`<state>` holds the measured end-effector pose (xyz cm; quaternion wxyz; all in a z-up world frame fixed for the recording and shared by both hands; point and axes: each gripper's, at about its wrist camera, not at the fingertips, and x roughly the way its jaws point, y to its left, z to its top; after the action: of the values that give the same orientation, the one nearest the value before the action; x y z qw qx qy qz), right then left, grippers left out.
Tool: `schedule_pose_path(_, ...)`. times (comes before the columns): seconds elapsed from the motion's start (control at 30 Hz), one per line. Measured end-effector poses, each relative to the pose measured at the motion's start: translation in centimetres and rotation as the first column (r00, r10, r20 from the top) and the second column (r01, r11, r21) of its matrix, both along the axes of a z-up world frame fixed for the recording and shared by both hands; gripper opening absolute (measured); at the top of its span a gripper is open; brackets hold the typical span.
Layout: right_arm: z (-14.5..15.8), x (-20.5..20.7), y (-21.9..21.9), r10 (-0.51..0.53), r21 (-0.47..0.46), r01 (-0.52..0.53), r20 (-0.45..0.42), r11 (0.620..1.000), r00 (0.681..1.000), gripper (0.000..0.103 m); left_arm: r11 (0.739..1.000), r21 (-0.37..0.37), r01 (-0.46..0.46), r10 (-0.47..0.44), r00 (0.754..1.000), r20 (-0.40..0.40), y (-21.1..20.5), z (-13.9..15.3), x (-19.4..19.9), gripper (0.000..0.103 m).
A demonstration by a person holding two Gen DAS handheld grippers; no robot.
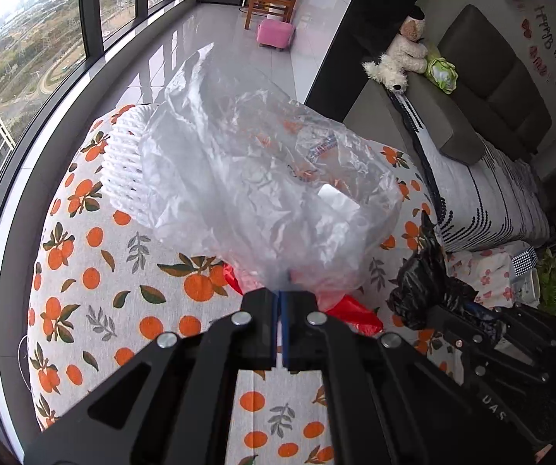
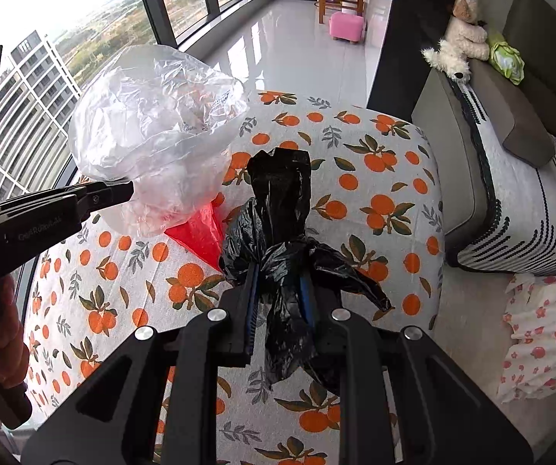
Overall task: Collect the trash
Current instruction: 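Carry clear plastic bag and black bag to the grey bin and release both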
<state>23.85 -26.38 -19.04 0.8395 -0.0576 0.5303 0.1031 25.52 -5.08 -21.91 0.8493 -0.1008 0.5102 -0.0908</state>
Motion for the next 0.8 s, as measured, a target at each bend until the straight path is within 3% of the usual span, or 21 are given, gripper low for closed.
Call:
schedule_pose_path(0.23, 2.8, -1.8, 4.8, 0.087, -0.007, -0.087, 0.031, 0.996, 0.996, 0.018, 0.998, 0.054, -0.046, 0.044, 0.998, 0.038, 6.7, 2.1, -5.3, 0.001)
schedule_pose_path(0.47, 3.4, -3.9, 15.2, 0.242, 0.013, -0.243, 0.024, 0.97, 0.97, 0.018, 0.981, 0.071, -0.183, 0.183, 0.983, 0.006, 16.2, 1.6, -11.3, 0.002)
schedule_pose_path(0.63, 2.8, -5.7, 24.9, 0.383, 0.041, -0.383, -0.001, 0.923, 0.924, 0.018, 0.947, 0.105, -0.304, 0.309, 0.95, -0.034, 24.2, 0.3, -16.9, 0.002)
schedule_pose_path(0.8, 0.7, -8.0, 35.2, 0.525, 0.077, -0.522, -0.037, 0.85, 0.85, 0.018, 0.884, 0.158, -0.441, 0.456, 0.886, -0.081, 32.6, -1.7, -22.5, 0.002)
